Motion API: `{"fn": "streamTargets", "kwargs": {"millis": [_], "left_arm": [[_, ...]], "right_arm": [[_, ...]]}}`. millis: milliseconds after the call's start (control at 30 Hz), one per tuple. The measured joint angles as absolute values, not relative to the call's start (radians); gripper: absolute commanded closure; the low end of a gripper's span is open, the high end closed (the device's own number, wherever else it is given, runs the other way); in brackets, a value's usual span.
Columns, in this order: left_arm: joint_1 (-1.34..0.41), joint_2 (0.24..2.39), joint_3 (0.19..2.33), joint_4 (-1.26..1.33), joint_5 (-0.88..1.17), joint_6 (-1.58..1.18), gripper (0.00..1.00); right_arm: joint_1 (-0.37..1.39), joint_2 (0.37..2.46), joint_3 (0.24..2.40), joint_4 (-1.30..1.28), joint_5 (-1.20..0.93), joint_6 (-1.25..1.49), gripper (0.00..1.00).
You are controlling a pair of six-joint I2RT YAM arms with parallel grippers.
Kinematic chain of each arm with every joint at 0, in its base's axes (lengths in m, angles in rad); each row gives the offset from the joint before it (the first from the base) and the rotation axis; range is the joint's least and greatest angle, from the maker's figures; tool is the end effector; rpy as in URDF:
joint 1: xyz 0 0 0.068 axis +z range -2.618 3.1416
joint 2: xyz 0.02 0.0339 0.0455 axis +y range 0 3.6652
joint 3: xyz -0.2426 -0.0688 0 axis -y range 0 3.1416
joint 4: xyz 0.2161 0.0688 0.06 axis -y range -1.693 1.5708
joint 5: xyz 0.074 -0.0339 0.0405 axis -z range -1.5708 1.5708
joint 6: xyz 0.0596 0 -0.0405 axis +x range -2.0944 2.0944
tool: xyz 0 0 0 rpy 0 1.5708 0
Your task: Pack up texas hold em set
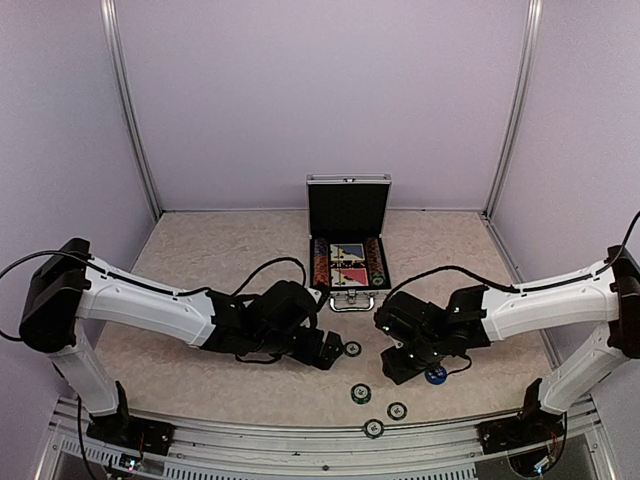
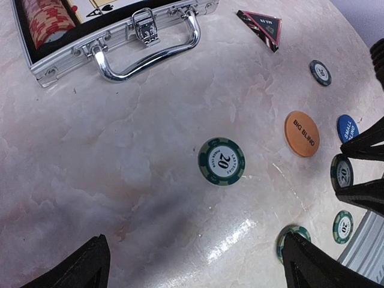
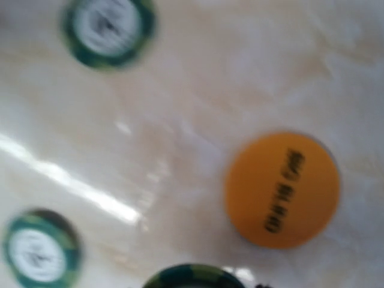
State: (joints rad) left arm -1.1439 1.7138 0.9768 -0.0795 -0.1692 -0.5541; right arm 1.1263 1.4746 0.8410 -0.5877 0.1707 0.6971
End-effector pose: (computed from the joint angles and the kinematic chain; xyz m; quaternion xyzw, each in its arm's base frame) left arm 0.1523 -0.3106 0.1561 0.2395 0.8954 -0.2235 0.3014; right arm 0.1174 0.2230 0.1507 -0.1945 0.9618 0.0855 0.1724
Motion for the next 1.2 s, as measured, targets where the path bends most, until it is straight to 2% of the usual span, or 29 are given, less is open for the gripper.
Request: {"fn": "streamTargets", "kwargs": {"millis": [567, 967, 1200], "left_arm": [[-1.094, 1.635, 0.884, -0.073, -0.230, -0.601, 0.01], [-1.092, 1.615, 0.847, -0.059, -0.241, -0.611, 0.01], [-1.092, 1.609, 0.844, -0.052, -0.243, -0.622, 0.01]], "right_arm": [[1.265, 1.692, 1.052, -0.599, 0.185, 0.672, 0.58], [1.279, 1.754, 1.064, -0.592, 0.170, 0.670, 0.58], [1.283, 1.755, 1.064, -0.588, 0.157, 0.669, 0.51]]}}
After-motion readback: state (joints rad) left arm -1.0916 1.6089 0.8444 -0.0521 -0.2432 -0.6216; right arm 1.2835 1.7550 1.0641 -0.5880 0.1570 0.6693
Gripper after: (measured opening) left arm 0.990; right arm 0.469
